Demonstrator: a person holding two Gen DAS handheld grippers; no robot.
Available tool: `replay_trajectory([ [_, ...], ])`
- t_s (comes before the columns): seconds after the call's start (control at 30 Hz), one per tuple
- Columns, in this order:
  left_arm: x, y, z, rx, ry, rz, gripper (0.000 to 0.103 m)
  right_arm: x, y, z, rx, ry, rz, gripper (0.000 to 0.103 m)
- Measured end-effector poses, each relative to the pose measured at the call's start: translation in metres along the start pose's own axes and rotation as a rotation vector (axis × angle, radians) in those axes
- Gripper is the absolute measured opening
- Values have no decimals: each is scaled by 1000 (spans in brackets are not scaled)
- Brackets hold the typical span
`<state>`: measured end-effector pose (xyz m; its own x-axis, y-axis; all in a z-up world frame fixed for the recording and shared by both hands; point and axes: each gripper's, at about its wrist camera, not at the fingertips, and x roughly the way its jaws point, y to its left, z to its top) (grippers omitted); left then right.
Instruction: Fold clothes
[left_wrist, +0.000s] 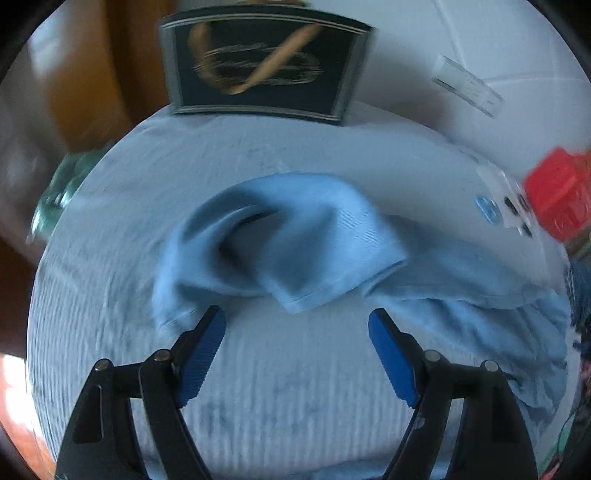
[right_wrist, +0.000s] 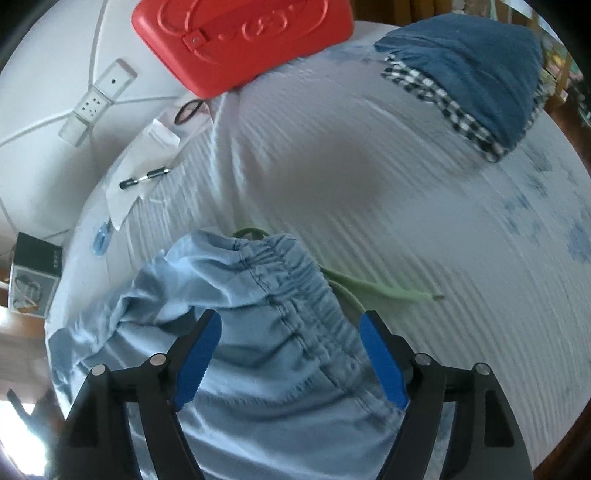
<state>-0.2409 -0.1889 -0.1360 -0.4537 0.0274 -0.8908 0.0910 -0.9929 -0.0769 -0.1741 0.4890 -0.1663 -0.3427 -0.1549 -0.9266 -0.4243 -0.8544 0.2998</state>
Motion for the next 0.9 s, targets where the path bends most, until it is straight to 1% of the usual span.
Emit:
replay_trajectory([
  [0.03, 9, -7, 3, 35, 5, 48, 80, 3, 2, 1, -5, 6, 2, 78],
  [0.1, 29, -12, 8, 75, 28, 122, 80, 9, 7, 0, -32, 19, -9, 79],
  [0.17, 51, -11, 9, 95, 60, 178, 80, 13, 14, -1, -70, 25, -29, 83],
  [0.2, 59, -11, 10, 107, 67, 203, 80, 14, 17, 0, -88, 20, -37, 87],
  [0.23, 66, -10, 13, 119, 67, 233, 76, 15, 19, 1, -102, 13, -44, 88],
  [0.27, 70, -9, 15, 126, 59, 252, 68, 16, 21, 2, -114, 4, -53, 88],
  [0.3, 71, -7, 19, 125, 48, 235, 50, 18, 22, 5, -118, -5, -62, 88],
  [0.33, 69, -5, 26, 115, 40, 223, 27, 21, 23, 8, -117, -11, -67, 88],
  [0.37, 66, -3, 32, 100, 33, 221, 21, 25, 23, 12, -115, -14, -72, 88],
  [0.47, 55, 3, 54, 65, 6, 217, 15, 38, 26, 19, -125, 3, -71, 88],
  [0.5, 50, 4, 64, 70, -13, 227, 15, 42, 28, 21, -133, 11, -65, 82],
  [0.53, 43, 3, 78, 78, -42, 241, 15, 44, 29, 23, -138, 14, -56, 68],
  [0.57, 37, 4, 92, 79, -66, 247, 15, 44, 31, 25, -140, 11, -45, 26],
  [0.6, 34, 7, 108, 64, -80, 227, 15, 44, 34, 28, -141, 9, -34, 22],
  [0.67, 32, 17, 138, 8, -89, 168, 16, 39, 35, 38, -131, -30, -39, 22],
  [0.7, 34, 23, 150, -29, -80, 144, 26, 38, 34, 44, -119, -50, -42, 22],
  [0.73, 35, 30, 162, -67, -71, 120, 44, 37, 32, 49, -101, -67, -45, 24],
  [0.77, 34, 35, 167, -94, -65, 115, 53, 39, 29, 53, -75, -70, -52, 28],
  [0.8, 31, 38, 168, -104, -64, 120, 65, 42, 27, 57, -55, -62, -61, 37],
  [0.83, 28, 40, 166, -109, -66, 125, 69, 45, 26, 58, -49, -55, -66, 41],
  [0.9, 22, 43, 158, -116, -61, 125, 71, 44, 24, 56, -48, -55, -56, 43],
])
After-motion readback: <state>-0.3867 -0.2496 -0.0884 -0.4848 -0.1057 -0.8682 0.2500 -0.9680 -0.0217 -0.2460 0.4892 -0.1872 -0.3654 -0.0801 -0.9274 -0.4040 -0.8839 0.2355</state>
